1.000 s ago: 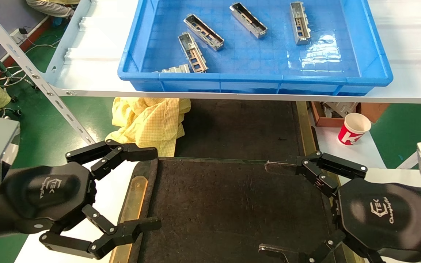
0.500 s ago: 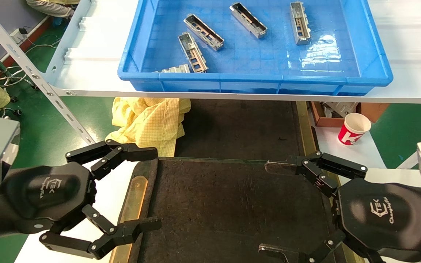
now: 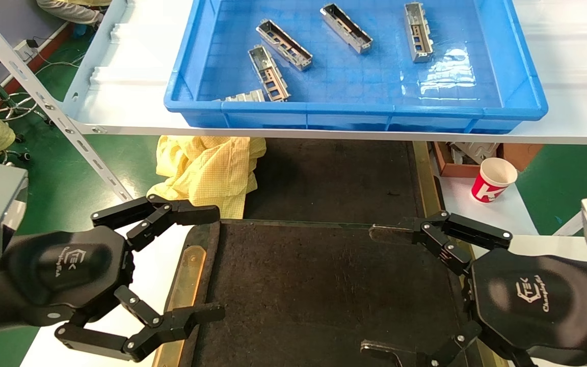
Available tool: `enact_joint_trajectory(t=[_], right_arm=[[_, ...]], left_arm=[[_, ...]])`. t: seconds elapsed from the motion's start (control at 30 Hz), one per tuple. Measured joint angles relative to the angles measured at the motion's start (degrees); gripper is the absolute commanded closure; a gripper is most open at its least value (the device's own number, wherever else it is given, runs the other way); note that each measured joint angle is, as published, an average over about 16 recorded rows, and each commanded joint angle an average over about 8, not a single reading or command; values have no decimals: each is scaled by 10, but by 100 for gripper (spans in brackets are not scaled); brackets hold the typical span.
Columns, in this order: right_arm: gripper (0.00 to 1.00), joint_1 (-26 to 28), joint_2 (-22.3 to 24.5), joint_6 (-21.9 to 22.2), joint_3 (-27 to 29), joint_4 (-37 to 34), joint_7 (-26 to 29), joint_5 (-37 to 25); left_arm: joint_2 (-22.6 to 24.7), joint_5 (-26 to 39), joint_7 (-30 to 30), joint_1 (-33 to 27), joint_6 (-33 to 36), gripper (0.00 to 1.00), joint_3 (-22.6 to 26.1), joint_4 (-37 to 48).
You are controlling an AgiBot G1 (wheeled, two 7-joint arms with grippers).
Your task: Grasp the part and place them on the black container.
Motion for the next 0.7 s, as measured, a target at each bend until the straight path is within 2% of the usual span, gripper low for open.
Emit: enact_joint_trajectory(t=[0.07, 0.1, 0.7], right_arm=[[0, 0, 0, 0, 0, 0, 0, 0], [0, 0, 0, 0, 0, 0, 0, 0], [0, 0, 0, 0, 0, 0, 0, 0]], left_arm=[[0, 0, 0, 0, 0, 96, 0, 0], [0, 0, 0, 0, 0, 100, 0, 0], [0, 0, 0, 0, 0, 100, 0, 0]])
